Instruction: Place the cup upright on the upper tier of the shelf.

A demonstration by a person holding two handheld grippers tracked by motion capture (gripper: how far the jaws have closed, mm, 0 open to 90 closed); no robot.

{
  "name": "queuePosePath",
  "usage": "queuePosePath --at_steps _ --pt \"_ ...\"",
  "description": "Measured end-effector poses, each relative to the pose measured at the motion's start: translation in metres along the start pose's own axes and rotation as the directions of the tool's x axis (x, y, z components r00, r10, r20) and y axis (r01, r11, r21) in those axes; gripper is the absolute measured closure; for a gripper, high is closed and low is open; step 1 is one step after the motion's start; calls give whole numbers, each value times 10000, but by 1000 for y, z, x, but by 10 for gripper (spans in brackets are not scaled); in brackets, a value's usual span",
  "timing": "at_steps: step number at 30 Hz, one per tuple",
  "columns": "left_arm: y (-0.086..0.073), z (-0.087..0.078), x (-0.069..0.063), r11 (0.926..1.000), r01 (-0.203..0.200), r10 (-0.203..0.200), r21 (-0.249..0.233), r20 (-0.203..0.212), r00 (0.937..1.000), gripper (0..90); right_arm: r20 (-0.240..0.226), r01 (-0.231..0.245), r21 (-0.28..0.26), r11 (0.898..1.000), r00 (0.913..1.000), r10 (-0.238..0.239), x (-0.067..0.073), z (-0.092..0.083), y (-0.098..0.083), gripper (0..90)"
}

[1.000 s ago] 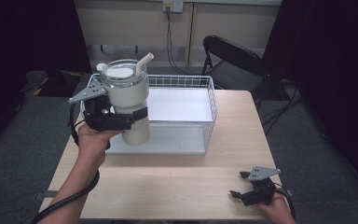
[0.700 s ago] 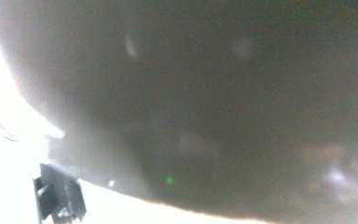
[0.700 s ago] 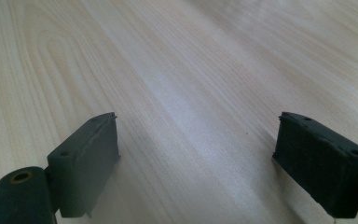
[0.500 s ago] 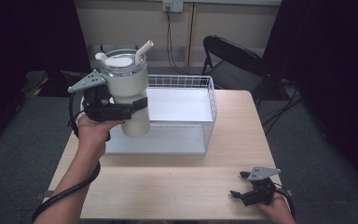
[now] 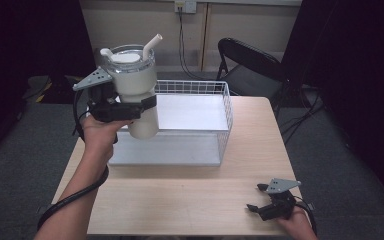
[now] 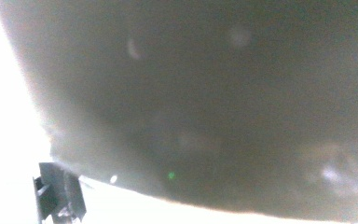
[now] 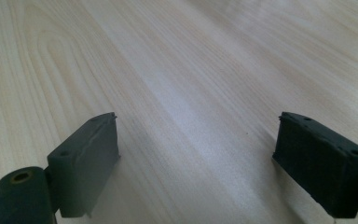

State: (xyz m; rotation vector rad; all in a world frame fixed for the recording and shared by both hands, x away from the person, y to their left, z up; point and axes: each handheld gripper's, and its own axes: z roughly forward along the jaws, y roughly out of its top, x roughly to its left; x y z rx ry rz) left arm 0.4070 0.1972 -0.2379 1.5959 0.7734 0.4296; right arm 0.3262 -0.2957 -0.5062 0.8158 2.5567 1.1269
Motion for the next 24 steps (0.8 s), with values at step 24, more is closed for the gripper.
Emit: queuePosePath --at_steps 24 --pt "16 28 6 9999 -18 14 -138 -340 9994 96 -22 8 -2 10000 10000 -8 0 0 0 128"
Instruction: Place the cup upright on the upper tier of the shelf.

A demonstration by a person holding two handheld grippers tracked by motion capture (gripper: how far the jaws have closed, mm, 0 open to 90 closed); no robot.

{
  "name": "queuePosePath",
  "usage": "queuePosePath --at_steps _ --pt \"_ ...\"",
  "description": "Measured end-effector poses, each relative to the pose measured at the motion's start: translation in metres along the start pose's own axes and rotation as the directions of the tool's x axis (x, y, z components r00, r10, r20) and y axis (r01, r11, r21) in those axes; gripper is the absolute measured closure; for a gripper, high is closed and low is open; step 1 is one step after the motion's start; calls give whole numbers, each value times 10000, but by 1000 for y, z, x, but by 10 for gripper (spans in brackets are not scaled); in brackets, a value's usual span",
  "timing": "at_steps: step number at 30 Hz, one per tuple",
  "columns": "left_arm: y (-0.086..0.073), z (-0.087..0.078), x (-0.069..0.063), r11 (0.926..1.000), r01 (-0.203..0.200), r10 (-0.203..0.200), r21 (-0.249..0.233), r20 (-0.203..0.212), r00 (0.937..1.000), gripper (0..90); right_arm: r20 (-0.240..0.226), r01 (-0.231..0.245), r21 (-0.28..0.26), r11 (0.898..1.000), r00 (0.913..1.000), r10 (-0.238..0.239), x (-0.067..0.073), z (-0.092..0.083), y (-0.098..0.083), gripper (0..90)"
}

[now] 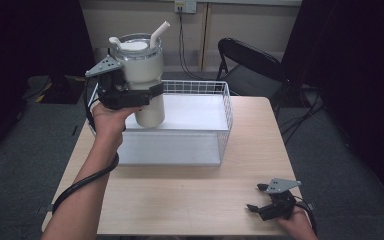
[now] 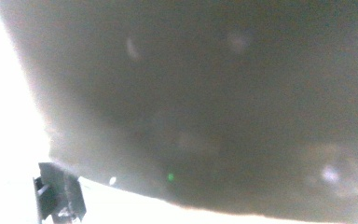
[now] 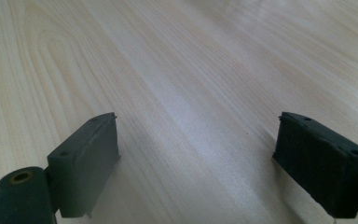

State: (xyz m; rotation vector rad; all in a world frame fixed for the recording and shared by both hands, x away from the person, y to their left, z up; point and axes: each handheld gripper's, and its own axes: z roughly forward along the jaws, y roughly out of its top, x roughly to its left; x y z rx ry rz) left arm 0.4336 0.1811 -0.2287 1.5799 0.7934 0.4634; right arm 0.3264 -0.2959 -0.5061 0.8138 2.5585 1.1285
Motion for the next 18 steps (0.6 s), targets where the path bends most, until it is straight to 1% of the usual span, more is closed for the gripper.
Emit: queuePosePath --at_steps 3,8,15,18 --pt "1 3 1 10000 -36 36 -53 -16 10000 96 -1 1 0 10000 10000 -1 0 0 0 128" --pt "2 9 4 10000 -44 45 22 -55 10000 96 1 3 0 10000 10000 -3 0 0 0 128" --pt "1 17 7 9999 106 -106 -28 -218 9997 95 0 1 -1 10000 10000 -1 0 0 0 128" --pt "0 20 9 10000 27 -29 -54 -253 9997 96 -3 1 0 10000 10000 -1 0 0 0 128"
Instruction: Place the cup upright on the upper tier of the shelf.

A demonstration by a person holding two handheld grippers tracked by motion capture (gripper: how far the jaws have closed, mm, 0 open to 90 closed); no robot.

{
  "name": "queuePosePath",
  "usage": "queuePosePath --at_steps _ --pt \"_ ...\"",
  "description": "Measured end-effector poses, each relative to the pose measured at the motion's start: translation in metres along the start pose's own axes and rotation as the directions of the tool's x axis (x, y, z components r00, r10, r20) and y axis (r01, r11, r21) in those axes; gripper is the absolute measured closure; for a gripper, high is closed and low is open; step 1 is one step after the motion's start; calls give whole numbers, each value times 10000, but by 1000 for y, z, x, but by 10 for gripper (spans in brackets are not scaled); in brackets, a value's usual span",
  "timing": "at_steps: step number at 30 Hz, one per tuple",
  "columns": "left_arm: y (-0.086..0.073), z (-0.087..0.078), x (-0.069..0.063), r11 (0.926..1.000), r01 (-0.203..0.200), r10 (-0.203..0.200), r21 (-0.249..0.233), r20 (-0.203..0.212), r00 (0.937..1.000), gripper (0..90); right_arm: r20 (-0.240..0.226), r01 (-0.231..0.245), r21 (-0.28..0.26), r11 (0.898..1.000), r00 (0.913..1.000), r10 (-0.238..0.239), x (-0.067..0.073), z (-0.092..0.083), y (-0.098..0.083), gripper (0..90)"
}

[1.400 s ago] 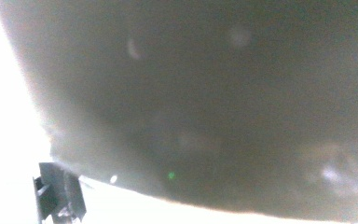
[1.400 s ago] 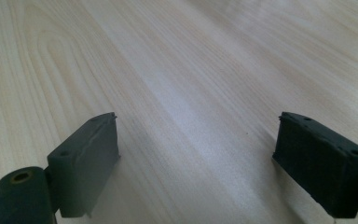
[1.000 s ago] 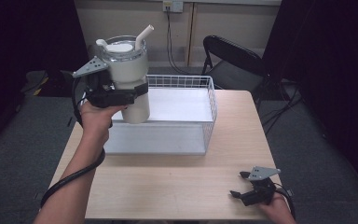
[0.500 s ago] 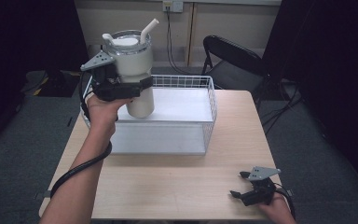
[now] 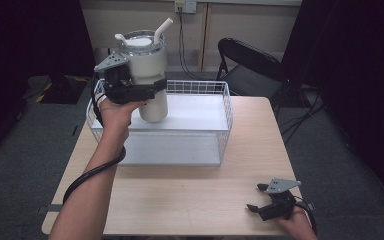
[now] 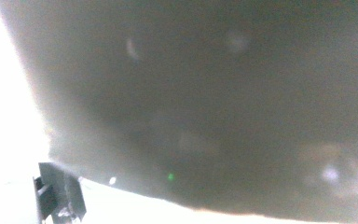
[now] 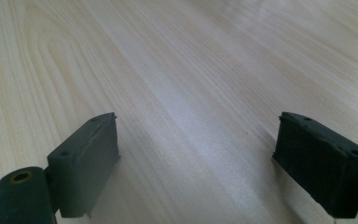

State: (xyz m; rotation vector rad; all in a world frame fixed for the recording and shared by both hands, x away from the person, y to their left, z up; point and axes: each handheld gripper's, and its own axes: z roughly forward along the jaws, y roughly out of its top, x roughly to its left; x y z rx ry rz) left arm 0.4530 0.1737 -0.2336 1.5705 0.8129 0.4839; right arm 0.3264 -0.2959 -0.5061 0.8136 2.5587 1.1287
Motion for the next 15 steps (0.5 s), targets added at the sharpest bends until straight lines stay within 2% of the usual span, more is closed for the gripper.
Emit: queuePosePath --at_steps 10,15 --pt "-2 9 5 10000 14 -15 -19 -303 9995 96 -11 3 -2 10000 10000 -3 0 0 0 127" --pt "-2 13 6 9999 -114 111 -70 -434 9990 95 -19 9 -2 10000 10000 -9 0 0 0 127"
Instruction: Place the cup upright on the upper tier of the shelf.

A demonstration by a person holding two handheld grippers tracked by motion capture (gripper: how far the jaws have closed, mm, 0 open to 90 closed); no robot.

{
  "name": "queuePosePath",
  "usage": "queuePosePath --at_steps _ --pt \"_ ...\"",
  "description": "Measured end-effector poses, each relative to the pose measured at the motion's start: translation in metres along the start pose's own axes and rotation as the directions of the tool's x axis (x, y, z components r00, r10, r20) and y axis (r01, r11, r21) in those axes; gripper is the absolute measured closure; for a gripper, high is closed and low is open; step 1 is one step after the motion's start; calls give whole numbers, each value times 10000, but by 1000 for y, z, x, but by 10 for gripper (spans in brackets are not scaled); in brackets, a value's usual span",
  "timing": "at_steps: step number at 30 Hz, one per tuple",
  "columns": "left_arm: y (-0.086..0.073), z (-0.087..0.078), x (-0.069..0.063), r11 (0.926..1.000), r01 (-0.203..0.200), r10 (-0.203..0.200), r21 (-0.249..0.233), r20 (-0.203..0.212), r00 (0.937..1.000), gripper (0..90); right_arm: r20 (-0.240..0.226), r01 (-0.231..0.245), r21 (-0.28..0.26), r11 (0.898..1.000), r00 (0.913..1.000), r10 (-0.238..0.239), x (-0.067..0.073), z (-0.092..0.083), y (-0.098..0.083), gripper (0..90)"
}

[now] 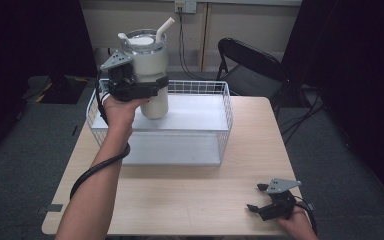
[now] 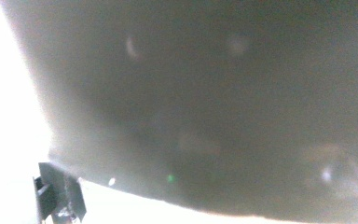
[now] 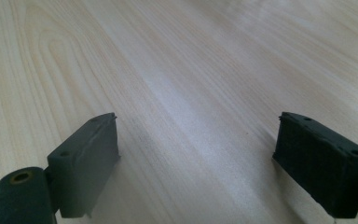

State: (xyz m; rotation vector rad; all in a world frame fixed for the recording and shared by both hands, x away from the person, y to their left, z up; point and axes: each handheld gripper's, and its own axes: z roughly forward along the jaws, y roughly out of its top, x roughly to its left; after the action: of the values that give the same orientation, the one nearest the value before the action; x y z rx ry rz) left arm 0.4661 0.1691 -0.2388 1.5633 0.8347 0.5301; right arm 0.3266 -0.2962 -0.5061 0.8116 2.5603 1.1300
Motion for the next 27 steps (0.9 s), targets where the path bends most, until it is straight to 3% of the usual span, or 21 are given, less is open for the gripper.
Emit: queuePosePath --at_steps 16,27 --pt "-11 15 1 9995 -207 196 -245 -448 9988 95 -13 13 -2 10000 10000 -13 0 0 0 128" --pt "-23 23 2 9995 -276 266 -145 -691 9973 95 -16 21 -2 10000 10000 -21 0 0 0 127"
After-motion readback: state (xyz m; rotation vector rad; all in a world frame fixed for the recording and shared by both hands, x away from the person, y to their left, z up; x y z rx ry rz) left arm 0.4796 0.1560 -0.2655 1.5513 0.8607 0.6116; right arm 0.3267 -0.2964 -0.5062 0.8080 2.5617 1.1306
